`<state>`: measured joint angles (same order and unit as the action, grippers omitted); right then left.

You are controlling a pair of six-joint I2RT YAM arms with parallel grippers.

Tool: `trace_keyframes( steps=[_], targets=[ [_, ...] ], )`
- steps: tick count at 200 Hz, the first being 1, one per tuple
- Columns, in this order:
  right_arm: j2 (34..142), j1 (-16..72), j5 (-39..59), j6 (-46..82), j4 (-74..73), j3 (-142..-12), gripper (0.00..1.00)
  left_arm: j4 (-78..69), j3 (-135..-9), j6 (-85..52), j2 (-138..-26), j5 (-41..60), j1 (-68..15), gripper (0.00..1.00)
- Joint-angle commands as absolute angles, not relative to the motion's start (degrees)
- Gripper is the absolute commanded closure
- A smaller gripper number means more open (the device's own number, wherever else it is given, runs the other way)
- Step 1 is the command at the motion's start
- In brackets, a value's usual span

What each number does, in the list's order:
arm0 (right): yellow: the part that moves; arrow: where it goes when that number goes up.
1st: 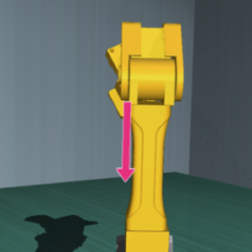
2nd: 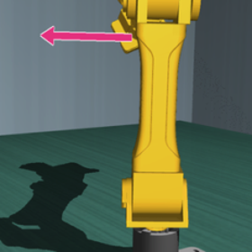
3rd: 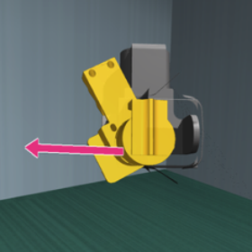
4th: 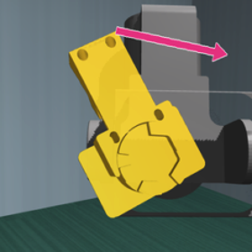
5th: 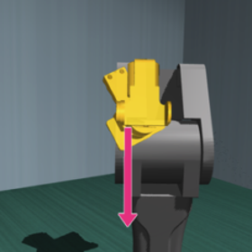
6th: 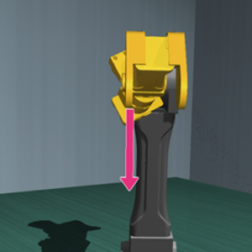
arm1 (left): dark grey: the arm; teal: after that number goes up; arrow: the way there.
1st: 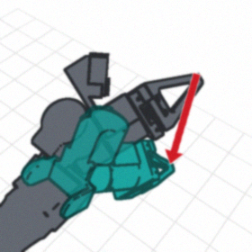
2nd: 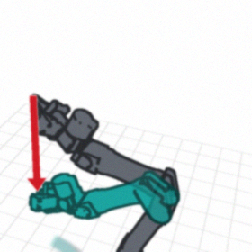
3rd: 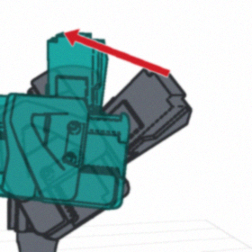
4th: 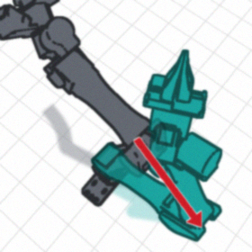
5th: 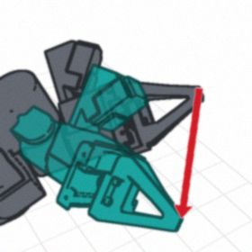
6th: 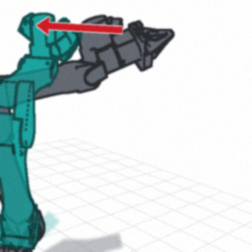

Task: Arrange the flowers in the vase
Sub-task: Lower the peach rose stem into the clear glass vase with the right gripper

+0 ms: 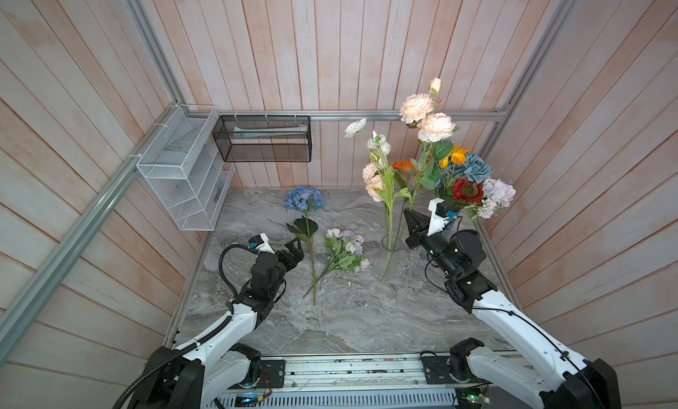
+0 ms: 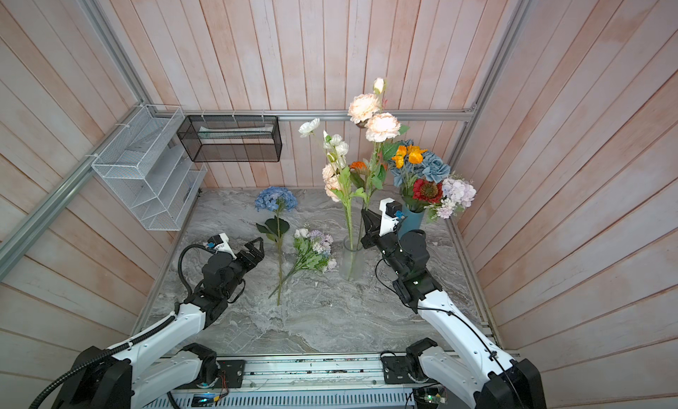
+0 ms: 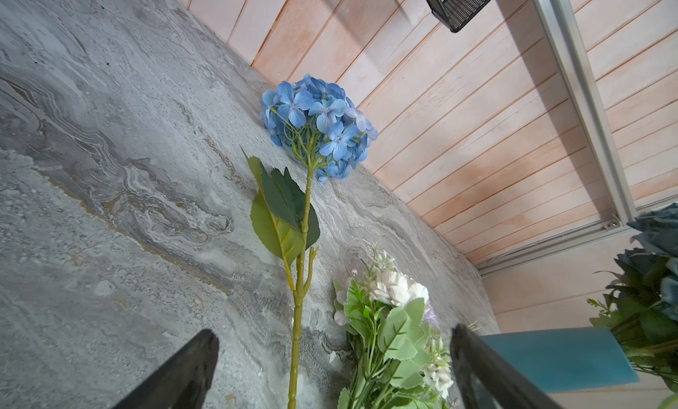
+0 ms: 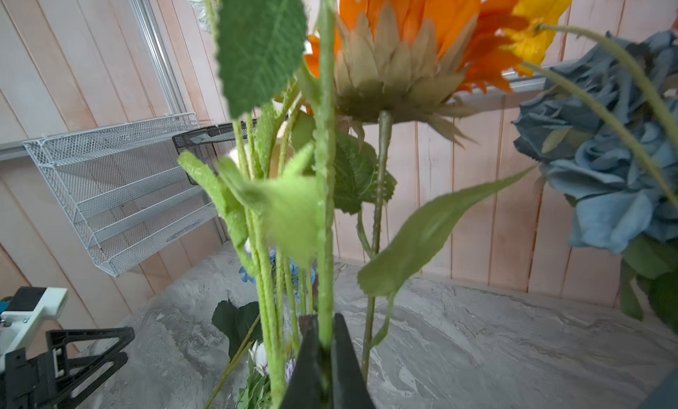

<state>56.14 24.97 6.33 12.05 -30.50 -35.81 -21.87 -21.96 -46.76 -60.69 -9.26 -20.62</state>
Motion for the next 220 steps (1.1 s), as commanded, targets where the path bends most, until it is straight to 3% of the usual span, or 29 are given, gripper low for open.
trace_keyframes(
  steps=[1, 80, 150, 220],
  targets=[
    [56.1, 24.8, 8.0, 13.8, -38.4, -32.2, 1.0, -22.2, -22.5, -46.8, -60.0, -9.6, -20.3, 0.0],
    [58.0, 26.2, 9.2, 16.0, -40.6, -26.0, 1.0, -21.9, -22.5, -47.5, -60.0, -9.1, -20.3, 0.0],
    [56.8, 28.6, 6.3, 14.7, -36.6, -25.5, 0.66, -21.5, -22.3, -47.8, -59.2, -8.9, -20.3, 0.0],
    [53.9, 28.6, 5.1, 13.5, -33.0, -27.5, 0.63, -21.0, -22.4, -46.7, -58.7, -9.6, -20.3, 0.0]
  ],
)
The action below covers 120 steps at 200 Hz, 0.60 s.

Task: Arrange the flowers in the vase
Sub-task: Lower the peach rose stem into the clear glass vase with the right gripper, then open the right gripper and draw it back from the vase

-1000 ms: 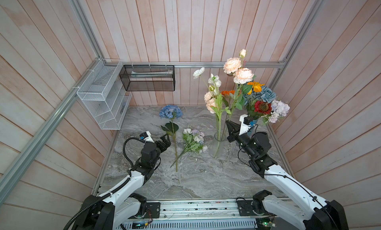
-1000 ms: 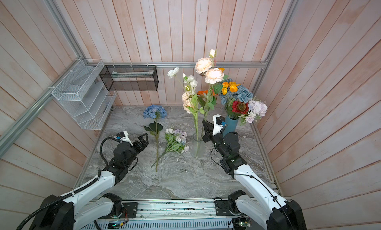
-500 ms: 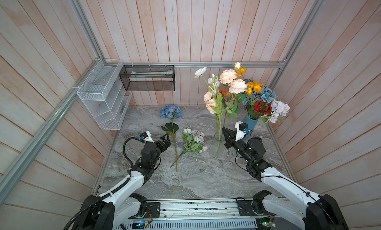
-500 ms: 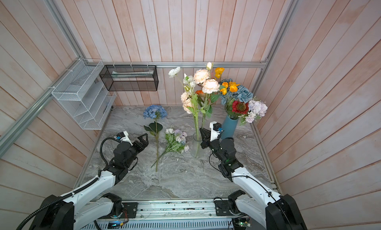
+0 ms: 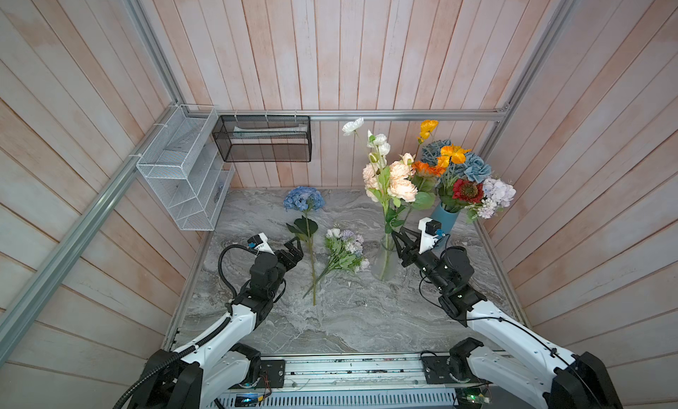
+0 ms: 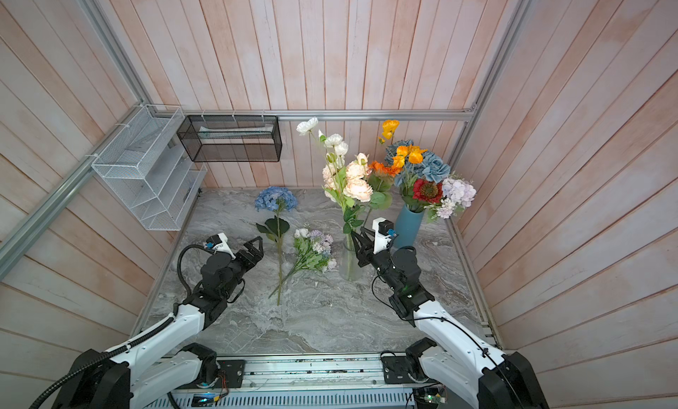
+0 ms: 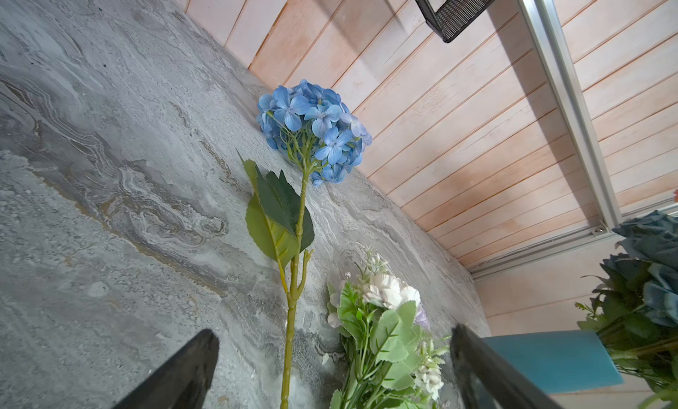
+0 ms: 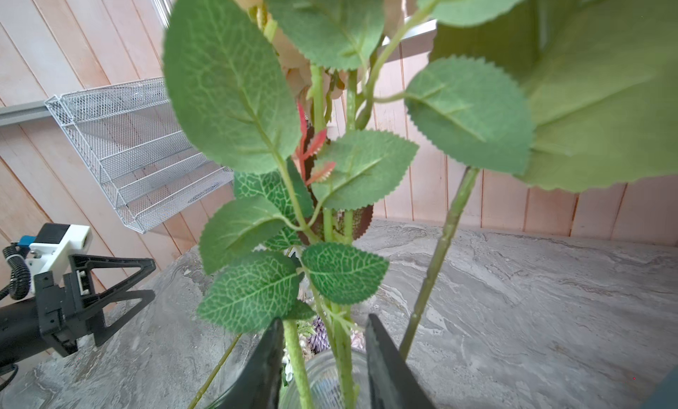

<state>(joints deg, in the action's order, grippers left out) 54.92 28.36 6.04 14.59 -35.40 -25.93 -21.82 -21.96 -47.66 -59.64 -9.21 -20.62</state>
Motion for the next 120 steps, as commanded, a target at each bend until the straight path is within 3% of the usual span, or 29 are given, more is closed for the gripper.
trace_keyframes(
  steps=[1, 33, 76, 120],
  targets=[
    [53.8, 28.6, 5.1, 13.5, -32.9, -27.6, 0.63, -20.9, -22.4, -46.6, -58.7, -9.7, -20.3, 0.0],
    [51.6, 28.6, 6.7, 12.3, -27.9, -30.8, 0.63, -18.4, -23.8, -43.7, -57.9, -9.7, -18.4, 0.0],
    [47.1, 28.9, 11.5, 11.0, -23.4, -36.1, 0.6, -15.6, -24.8, -41.9, -59.4, -2.1, -12.3, 0.01],
    [47.6, 33.0, 14.7, 11.7, -25.4, -39.5, 0.59, -12.7, -26.5, -39.1, -63.6, 5.9, -11.8, 0.1]
  ],
)
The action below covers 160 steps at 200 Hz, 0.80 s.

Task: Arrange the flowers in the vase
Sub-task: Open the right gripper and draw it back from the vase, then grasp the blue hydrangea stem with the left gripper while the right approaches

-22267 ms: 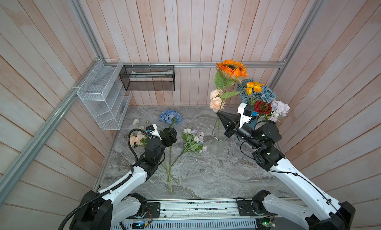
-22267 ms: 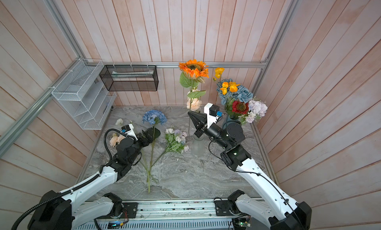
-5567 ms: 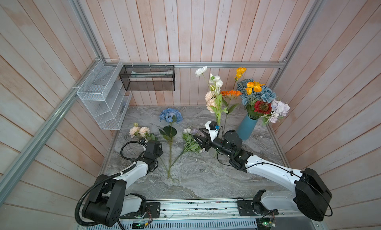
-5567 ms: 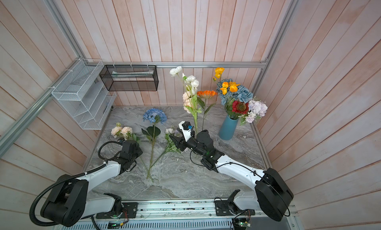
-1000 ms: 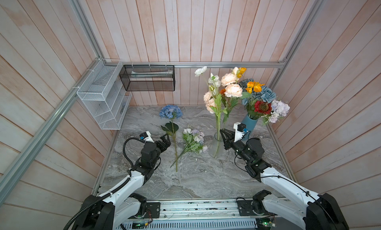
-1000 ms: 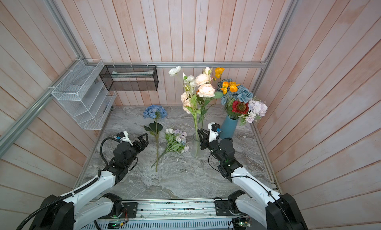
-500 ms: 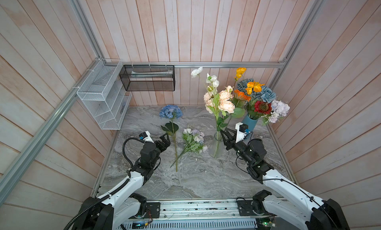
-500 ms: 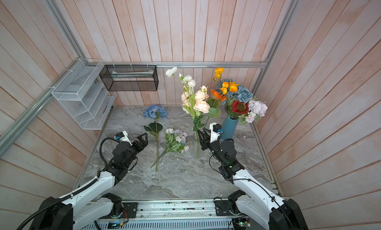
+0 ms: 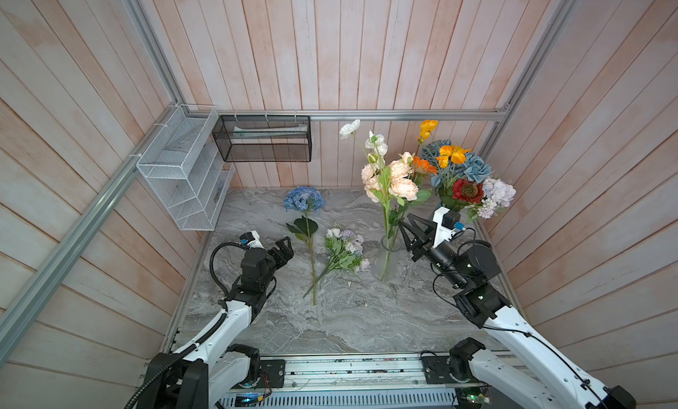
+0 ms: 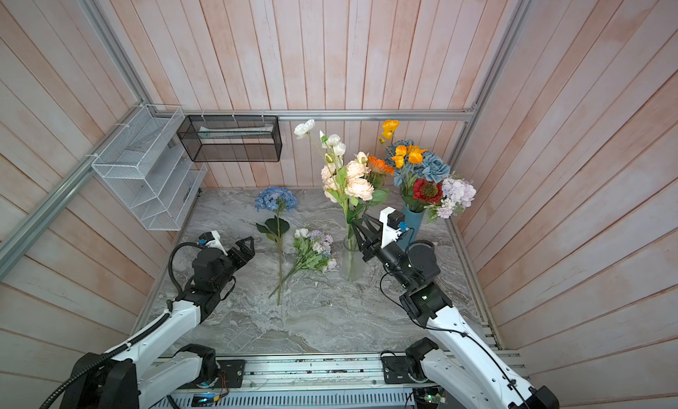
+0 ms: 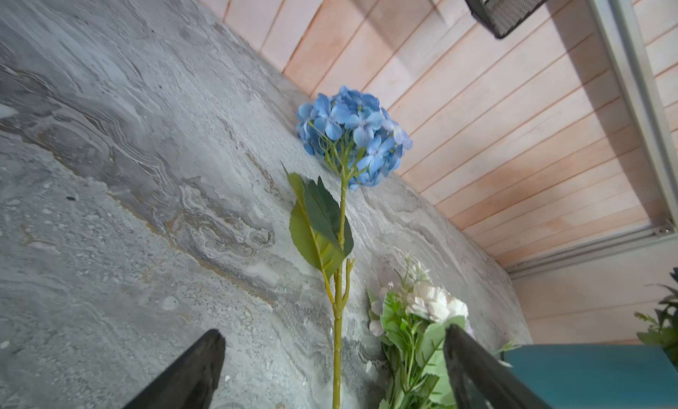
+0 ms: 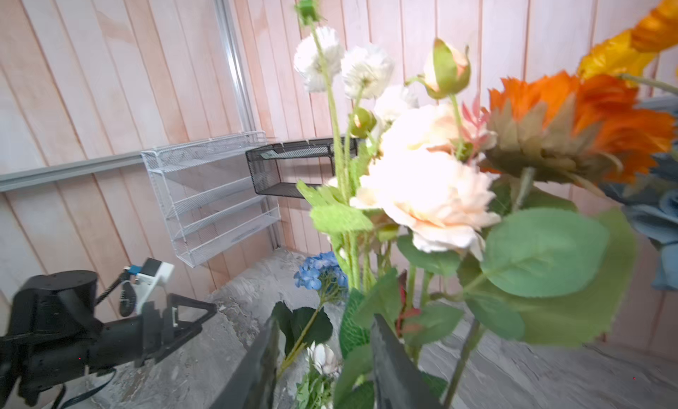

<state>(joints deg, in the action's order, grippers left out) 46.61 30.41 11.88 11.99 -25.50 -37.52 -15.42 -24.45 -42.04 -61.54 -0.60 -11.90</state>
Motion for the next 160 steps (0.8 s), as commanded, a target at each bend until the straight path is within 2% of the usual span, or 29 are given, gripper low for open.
trace_keyframes(
  steps=[1, 71, 103, 160],
  targets=[
    [47.7, 33.3, 14.7, 11.6, -25.5, -39.6, 0.59, -12.7, -26.5, -39.0, -63.7, 6.1, -11.8, 0.1],
    [63.0, 42.7, 13.5, 12.5, -34.8, -42.4, 0.56, -9.8, -26.1, -38.3, -69.2, 8.9, -16.0, 0.13],
    [70.6, 44.1, 12.2, 14.2, -38.0, -43.1, 0.54, -9.6, -28.0, -37.0, -74.1, 7.5, -19.1, 0.25],
    [78.0, 44.5, 11.8, 15.4, -38.2, -44.2, 0.53, -9.4, -33.6, -36.1, -84.5, 5.5, -22.0, 0.36]
  ],
)
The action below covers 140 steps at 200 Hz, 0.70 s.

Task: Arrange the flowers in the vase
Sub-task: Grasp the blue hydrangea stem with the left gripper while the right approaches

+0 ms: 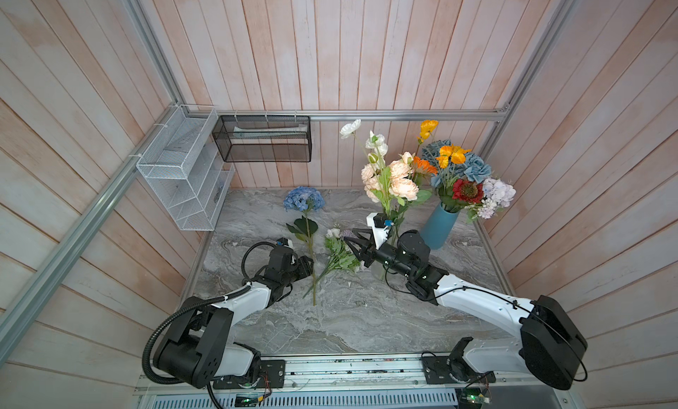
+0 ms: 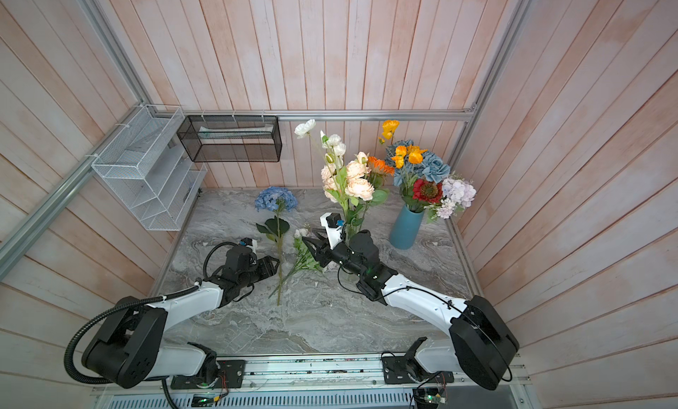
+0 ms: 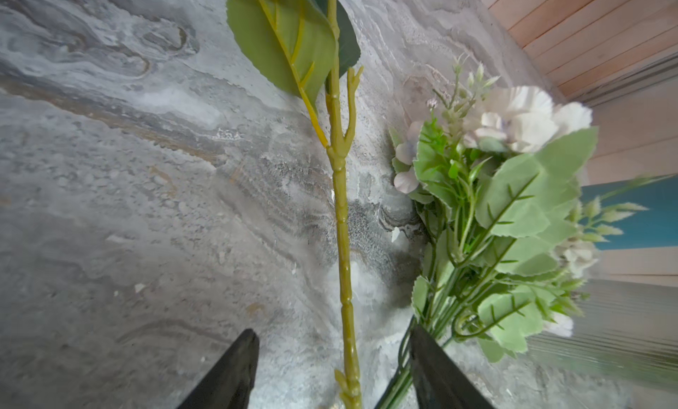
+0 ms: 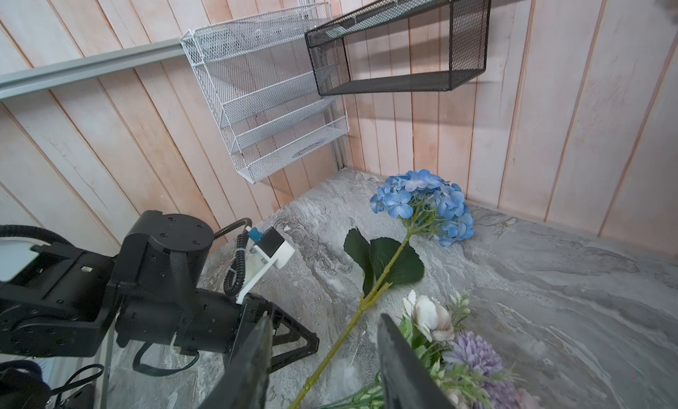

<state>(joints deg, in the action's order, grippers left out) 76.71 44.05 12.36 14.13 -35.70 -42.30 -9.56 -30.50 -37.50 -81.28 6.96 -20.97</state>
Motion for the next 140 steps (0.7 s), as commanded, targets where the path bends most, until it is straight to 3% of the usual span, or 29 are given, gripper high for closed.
trace_keyframes(
  steps=[1, 68, 107, 140],
  targets=[
    [78.1, 44.5, 11.9, 15.4, -38.2, -44.3, 0.53, -9.4, -33.7, -36.0, -84.6, 5.5, -22.0, 0.36],
    [76.8, 44.6, 10.7, 14.4, -37.0, -43.4, 0.53, -9.0, -38.4, -35.9, -93.1, 3.9, -23.8, 0.56],
    [75.4, 44.6, 10.0, 13.8, -36.8, -43.0, 0.53, -9.9, -38.2, -36.5, -93.4, 3.4, -23.9, 0.76],
    [74.8, 44.5, 9.6, 13.7, -36.7, -42.8, 0.53, -10.3, -38.0, -36.5, -92.9, 3.1, -23.9, 0.86]
  ],
)
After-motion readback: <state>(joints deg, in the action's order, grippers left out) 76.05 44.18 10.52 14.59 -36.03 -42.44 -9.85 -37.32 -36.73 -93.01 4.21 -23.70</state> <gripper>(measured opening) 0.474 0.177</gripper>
